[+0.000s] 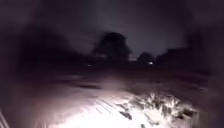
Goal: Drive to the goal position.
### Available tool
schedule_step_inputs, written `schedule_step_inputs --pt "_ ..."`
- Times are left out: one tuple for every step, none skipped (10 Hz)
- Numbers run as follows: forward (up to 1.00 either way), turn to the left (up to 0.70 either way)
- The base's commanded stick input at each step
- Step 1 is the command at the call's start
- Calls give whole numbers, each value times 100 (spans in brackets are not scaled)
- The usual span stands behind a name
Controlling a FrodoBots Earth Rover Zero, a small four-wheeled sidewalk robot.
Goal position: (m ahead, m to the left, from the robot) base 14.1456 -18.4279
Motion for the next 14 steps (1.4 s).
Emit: schedule_step_inputs --pt "0 70" --pt "0 70" --pt "0 70" --pt "0 70" --pt "0 70" --pt "0 70" --pt "0 70" --pt "0 35" --pt "0 0" --pt "0 0" --pt "0 0" --pt "0 0" --pt "0 0" --pt "0 0"
